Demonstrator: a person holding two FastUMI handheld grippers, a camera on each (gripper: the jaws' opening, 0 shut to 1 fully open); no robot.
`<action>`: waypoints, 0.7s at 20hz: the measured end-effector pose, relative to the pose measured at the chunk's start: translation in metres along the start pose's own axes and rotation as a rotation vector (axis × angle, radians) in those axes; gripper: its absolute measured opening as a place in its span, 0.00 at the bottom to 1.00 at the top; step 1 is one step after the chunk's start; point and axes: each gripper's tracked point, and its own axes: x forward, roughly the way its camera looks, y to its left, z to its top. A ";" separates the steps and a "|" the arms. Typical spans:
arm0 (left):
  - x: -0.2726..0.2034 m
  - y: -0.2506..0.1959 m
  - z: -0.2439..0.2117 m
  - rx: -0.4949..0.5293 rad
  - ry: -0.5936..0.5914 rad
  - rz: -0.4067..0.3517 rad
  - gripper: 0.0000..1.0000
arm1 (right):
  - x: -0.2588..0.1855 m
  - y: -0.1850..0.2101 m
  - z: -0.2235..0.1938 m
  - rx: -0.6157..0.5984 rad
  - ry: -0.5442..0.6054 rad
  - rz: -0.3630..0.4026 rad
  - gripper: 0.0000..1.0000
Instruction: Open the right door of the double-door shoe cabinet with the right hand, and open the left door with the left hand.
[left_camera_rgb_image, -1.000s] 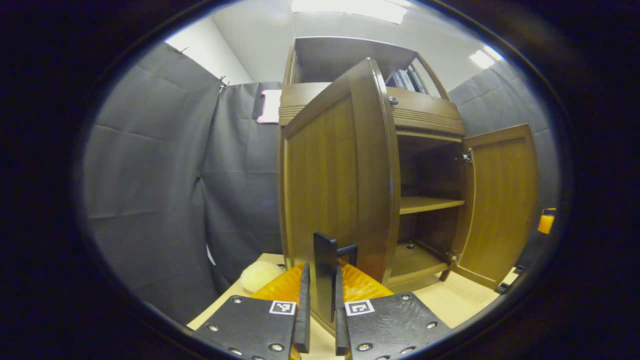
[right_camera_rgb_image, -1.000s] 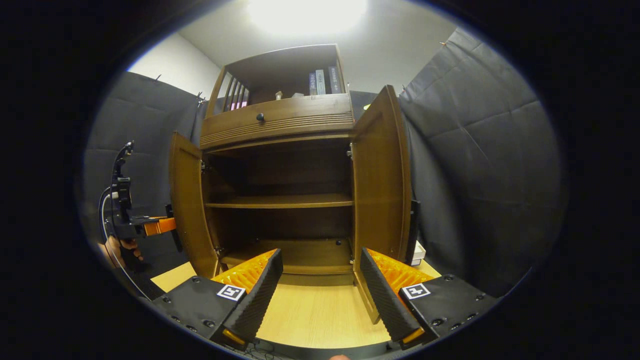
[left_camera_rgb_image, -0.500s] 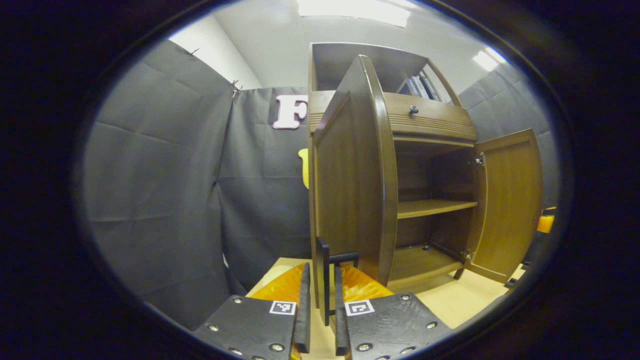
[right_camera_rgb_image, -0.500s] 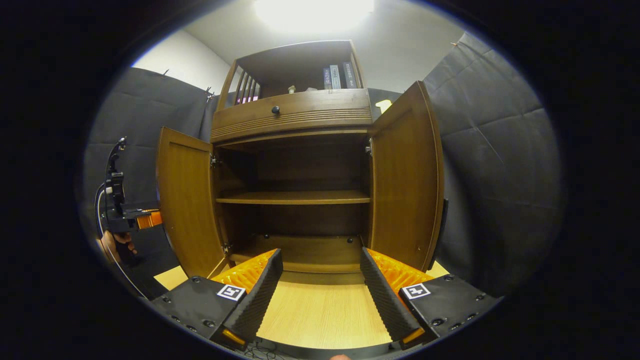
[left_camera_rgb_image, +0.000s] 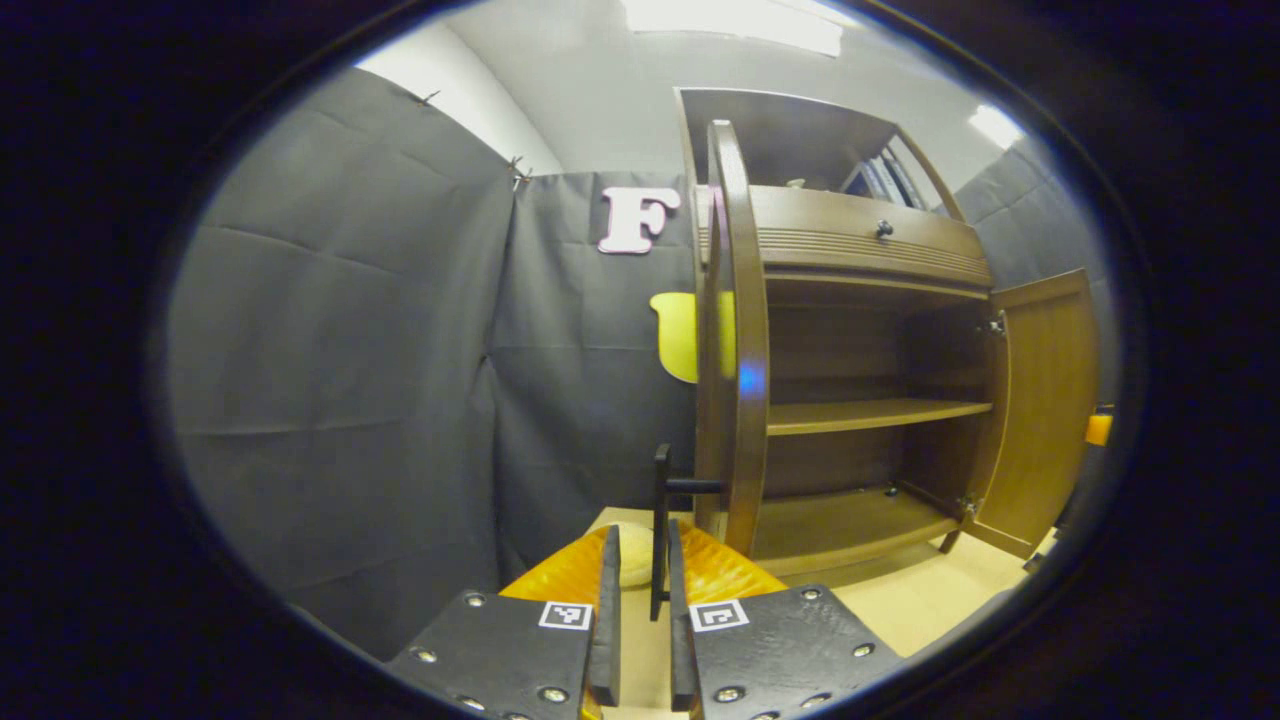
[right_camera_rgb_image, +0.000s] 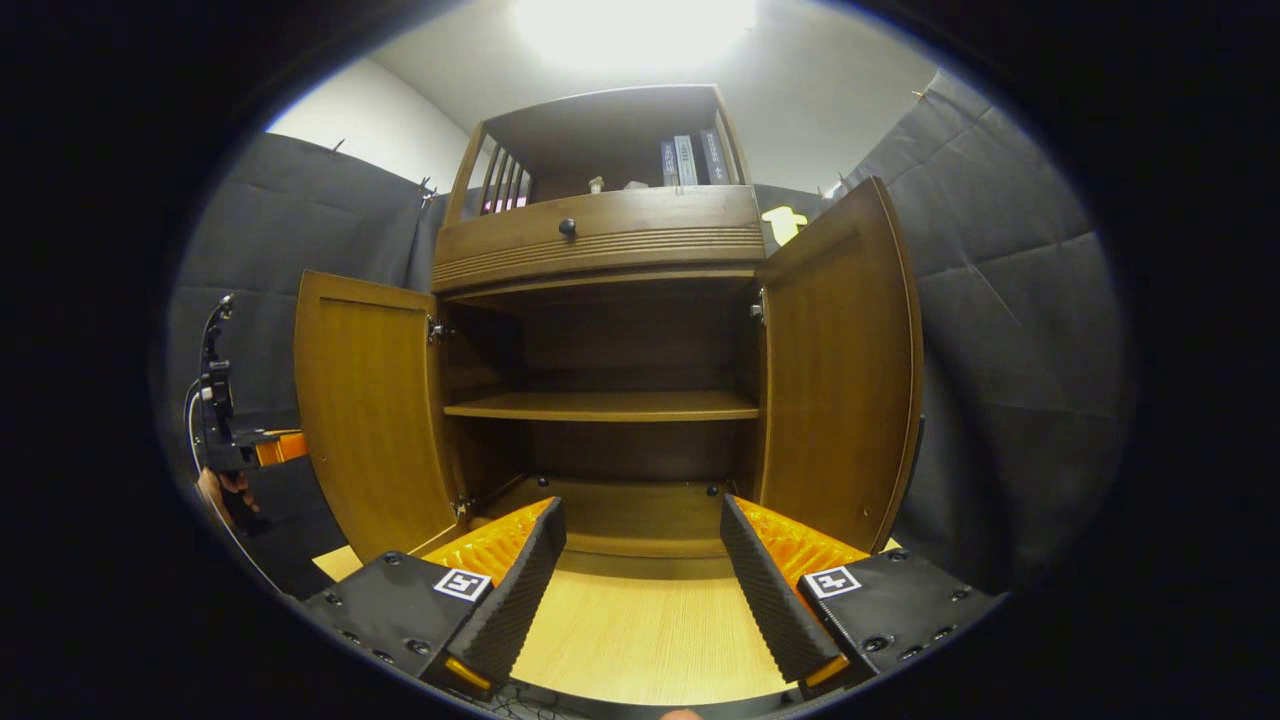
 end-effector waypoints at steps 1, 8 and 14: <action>-0.005 0.005 0.002 -0.009 -0.002 -0.001 0.22 | 0.000 0.000 0.004 0.000 -0.009 -0.005 0.98; -0.045 0.003 0.021 -0.013 -0.018 -0.002 0.22 | -0.020 -0.018 0.026 -0.035 -0.047 -0.062 0.98; -0.103 -0.010 0.045 -0.005 -0.057 0.005 0.22 | -0.045 -0.046 0.038 -0.047 -0.057 -0.128 0.93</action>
